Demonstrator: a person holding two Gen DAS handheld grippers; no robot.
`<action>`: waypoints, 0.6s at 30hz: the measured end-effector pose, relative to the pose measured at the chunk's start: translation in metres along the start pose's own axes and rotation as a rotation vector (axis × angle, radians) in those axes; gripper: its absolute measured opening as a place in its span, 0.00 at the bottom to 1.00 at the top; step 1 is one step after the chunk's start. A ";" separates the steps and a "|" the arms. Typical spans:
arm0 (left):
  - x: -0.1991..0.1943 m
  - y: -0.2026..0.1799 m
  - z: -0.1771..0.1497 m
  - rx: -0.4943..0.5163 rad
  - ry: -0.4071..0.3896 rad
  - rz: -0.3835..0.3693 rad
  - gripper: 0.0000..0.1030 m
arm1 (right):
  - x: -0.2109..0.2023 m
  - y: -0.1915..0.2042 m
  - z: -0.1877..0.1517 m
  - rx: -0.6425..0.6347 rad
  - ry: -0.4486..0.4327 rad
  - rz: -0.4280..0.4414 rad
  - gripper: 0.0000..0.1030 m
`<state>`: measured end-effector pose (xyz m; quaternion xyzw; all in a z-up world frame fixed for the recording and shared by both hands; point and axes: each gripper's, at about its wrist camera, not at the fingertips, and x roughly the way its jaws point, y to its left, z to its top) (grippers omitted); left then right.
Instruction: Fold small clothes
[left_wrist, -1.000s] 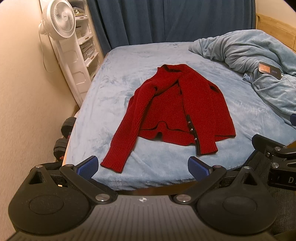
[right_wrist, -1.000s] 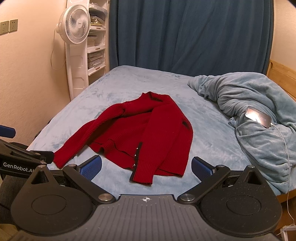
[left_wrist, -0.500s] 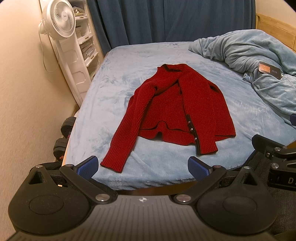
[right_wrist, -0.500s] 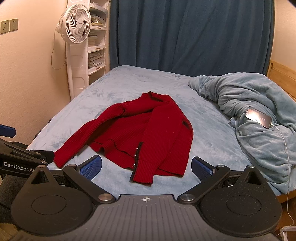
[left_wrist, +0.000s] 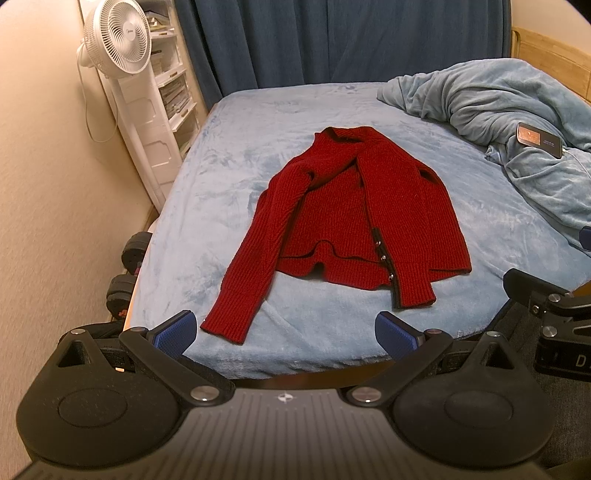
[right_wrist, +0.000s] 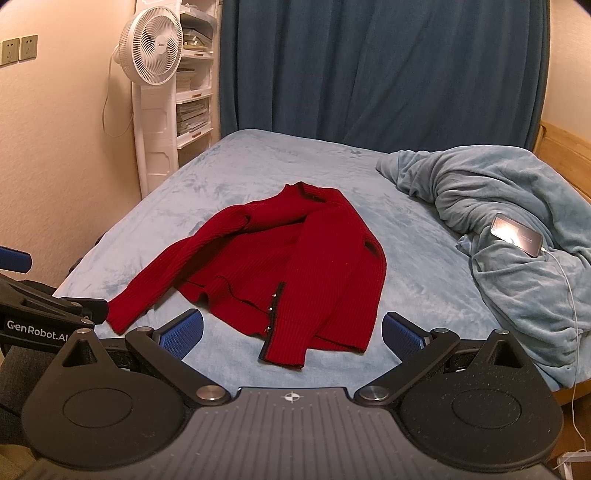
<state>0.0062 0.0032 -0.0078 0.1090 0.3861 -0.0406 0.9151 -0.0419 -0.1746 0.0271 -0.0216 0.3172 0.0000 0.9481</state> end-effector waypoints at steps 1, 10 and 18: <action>0.000 0.000 0.000 0.000 0.001 -0.001 1.00 | 0.000 0.000 0.000 0.000 0.000 -0.001 0.99; 0.013 0.003 0.001 -0.007 0.041 -0.014 1.00 | 0.006 0.000 0.000 -0.010 0.021 0.003 0.99; 0.045 0.008 0.005 -0.017 0.144 -0.046 1.00 | 0.031 -0.011 0.003 0.023 0.080 -0.023 0.99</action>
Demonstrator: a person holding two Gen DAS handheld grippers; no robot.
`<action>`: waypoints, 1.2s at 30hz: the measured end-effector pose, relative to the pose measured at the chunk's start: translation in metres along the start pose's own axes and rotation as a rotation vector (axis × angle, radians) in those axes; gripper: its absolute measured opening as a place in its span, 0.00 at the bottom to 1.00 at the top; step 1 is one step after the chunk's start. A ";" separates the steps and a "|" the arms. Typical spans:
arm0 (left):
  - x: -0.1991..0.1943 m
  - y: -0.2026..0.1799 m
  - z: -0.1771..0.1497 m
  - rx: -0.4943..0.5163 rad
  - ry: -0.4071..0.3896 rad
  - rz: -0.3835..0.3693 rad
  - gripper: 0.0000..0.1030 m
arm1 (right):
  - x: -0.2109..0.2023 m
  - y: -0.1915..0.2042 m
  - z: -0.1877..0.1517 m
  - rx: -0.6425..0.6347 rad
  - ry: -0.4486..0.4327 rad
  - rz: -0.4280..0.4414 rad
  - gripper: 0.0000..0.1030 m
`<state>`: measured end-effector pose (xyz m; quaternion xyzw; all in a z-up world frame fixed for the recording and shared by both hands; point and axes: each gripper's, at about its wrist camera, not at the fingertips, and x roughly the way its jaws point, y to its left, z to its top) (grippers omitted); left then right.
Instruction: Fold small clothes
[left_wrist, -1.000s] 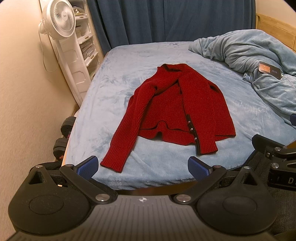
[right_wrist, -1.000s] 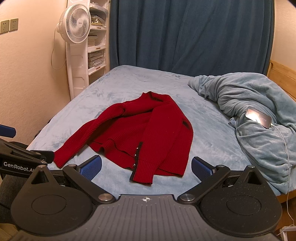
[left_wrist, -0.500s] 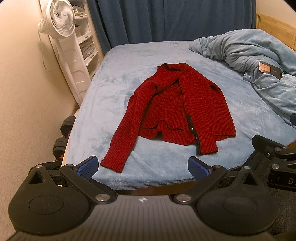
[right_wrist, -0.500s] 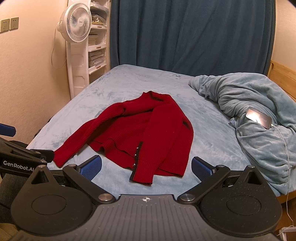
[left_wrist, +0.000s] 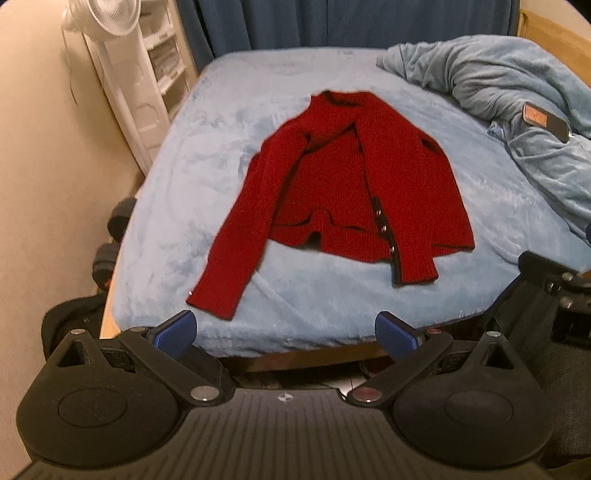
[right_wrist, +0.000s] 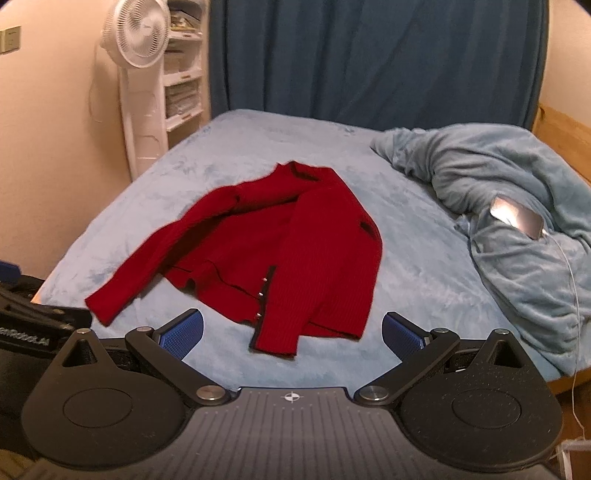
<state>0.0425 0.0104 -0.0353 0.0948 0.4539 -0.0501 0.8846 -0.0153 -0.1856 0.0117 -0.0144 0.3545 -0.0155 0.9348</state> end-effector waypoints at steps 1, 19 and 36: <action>0.005 0.000 0.001 0.003 0.011 -0.003 1.00 | 0.003 -0.002 0.000 0.007 0.007 -0.004 0.99; 0.102 0.008 0.030 -0.025 0.238 -0.026 1.00 | 0.103 -0.039 0.022 0.166 0.198 -0.029 0.99; 0.270 0.082 0.202 -0.151 -0.024 0.111 1.00 | 0.316 -0.129 0.130 0.301 0.152 -0.049 0.99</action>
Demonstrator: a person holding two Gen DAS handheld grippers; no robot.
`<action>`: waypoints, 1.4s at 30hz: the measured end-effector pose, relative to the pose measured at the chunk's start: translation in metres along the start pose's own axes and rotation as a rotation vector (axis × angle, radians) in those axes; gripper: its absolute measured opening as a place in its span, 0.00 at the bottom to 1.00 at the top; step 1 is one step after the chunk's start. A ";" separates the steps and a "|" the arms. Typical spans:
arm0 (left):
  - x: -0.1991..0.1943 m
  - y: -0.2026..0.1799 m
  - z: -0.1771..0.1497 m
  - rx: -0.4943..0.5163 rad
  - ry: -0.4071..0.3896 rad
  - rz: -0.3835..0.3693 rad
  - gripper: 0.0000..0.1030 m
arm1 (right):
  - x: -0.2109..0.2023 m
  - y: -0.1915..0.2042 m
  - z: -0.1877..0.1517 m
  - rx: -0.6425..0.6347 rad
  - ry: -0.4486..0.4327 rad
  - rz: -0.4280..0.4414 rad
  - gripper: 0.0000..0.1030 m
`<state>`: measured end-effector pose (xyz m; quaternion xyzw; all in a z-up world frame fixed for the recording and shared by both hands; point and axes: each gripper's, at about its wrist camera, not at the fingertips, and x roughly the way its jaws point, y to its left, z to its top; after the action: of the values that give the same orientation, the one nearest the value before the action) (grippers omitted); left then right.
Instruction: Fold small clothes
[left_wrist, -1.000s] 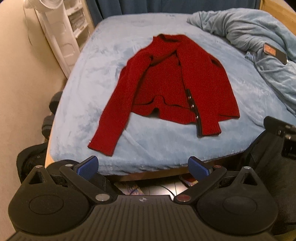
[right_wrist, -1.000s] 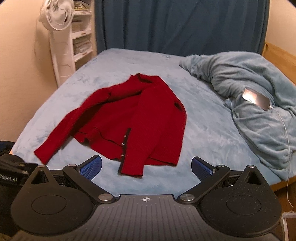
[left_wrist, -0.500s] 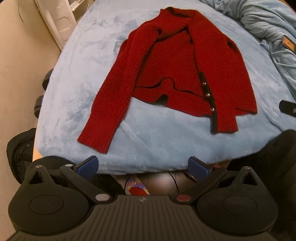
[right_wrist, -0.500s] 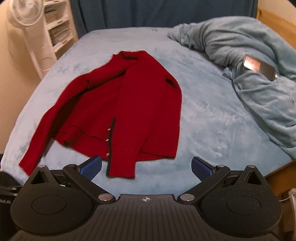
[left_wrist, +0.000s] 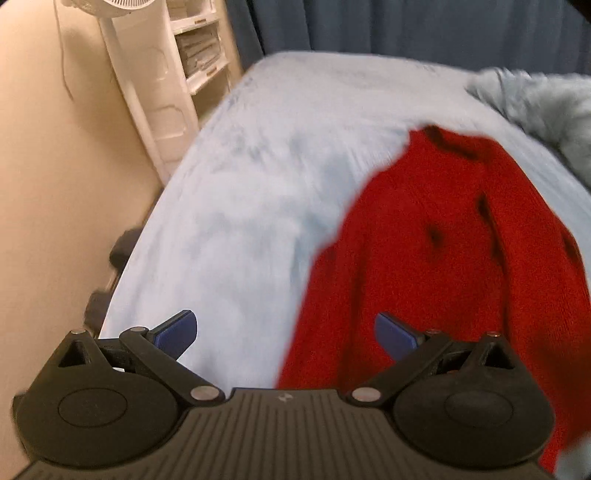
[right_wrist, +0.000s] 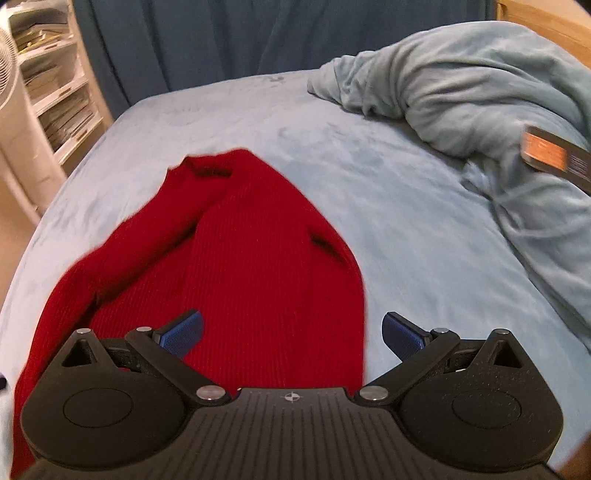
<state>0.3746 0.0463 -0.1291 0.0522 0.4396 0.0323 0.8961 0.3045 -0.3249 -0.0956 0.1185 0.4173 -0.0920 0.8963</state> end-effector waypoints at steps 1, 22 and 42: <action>0.015 0.001 0.011 -0.012 0.018 -0.014 1.00 | 0.018 0.003 0.011 -0.006 0.015 0.005 0.99; 0.133 -0.054 0.123 -0.033 0.131 -0.163 0.00 | 0.128 0.034 0.083 -0.095 0.007 -0.221 0.13; 0.202 -0.116 0.146 0.263 0.159 -0.428 0.93 | -0.072 -0.093 0.062 -0.041 -0.351 -0.159 0.12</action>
<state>0.6151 -0.0568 -0.2131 0.0712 0.5102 -0.2113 0.8306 0.2791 -0.4265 -0.0138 0.0490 0.2644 -0.1734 0.9474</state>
